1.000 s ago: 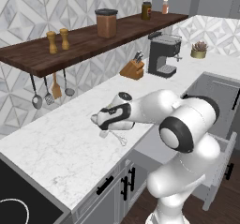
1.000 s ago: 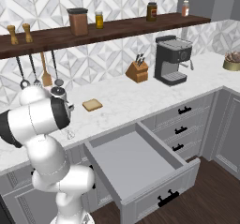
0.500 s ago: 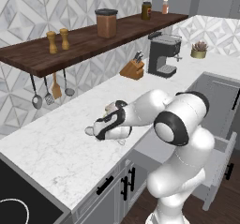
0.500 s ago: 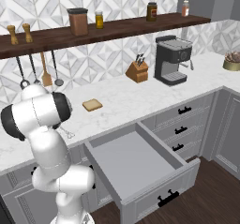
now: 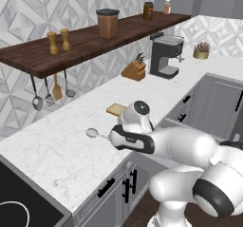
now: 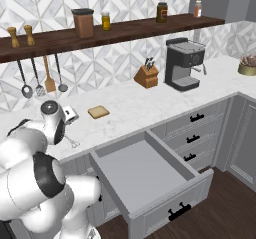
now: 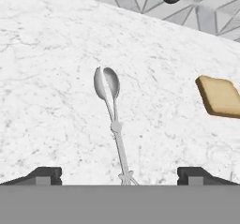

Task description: Pick the tongs from the drawer and place it on the counter.

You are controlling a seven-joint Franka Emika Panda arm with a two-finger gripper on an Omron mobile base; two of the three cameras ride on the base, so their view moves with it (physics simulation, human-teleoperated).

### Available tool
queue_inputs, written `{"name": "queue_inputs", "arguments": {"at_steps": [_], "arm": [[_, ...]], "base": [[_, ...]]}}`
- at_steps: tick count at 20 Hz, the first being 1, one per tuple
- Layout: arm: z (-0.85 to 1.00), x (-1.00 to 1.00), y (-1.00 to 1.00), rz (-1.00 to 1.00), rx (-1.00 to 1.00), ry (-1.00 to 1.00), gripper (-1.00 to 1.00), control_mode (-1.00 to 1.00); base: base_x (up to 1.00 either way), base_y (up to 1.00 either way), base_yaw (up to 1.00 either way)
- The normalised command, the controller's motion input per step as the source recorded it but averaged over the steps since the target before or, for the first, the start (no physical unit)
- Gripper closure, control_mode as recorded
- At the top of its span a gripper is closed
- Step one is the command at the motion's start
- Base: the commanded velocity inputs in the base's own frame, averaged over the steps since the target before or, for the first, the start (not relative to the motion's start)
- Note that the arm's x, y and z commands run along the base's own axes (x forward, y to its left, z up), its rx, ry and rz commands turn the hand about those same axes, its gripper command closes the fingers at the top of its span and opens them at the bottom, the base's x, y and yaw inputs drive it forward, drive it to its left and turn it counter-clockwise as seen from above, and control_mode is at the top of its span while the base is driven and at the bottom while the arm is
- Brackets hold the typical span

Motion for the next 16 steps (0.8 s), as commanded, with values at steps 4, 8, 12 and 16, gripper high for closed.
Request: {"name": "queue_inputs", "arguments": {"at_steps": [4, 8, 12, 16], "arm": [[1.00, -0.30, -0.61, -0.15, 0.02, 0.09, -1.00, -1.00], [1.00, -0.49, -0.91, -0.25, 0.00, 0.29, -1.00, -1.00], [1.00, -0.50, -0.99, -0.30, 0.00, 0.38, -1.00, -1.00], [0.73, -0.66, -0.94, -0.21, 0.01, 0.20, -1.00, -1.00]], "base": [[0.00, 0.00, 0.00], [0.00, 0.00, 0.00], [0.00, 0.00, 0.00], [0.00, 0.00, 0.00]]}}
